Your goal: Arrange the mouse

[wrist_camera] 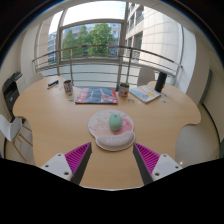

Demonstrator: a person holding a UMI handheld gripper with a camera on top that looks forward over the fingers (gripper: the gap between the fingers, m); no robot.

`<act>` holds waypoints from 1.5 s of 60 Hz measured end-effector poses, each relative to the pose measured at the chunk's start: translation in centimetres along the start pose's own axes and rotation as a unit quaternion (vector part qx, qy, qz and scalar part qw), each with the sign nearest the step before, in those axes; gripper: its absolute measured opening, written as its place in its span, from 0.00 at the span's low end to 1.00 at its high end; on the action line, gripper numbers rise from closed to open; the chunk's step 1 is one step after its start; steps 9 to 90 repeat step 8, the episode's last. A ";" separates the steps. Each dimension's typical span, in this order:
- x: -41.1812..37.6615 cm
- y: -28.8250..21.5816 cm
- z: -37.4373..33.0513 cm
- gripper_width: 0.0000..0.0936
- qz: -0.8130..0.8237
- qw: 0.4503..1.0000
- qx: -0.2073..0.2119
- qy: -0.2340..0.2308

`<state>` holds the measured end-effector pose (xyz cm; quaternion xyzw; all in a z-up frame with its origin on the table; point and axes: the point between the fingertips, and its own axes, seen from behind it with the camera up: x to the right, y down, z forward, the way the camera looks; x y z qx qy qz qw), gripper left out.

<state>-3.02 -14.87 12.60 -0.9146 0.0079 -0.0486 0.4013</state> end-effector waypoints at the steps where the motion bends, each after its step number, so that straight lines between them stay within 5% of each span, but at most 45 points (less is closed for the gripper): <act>1: 0.0 0.1 -0.1 0.91 0.000 1.000 -0.001 0.000; 90: -0.4 0.4 -0.5 0.91 0.002 1.000 -0.003 -0.006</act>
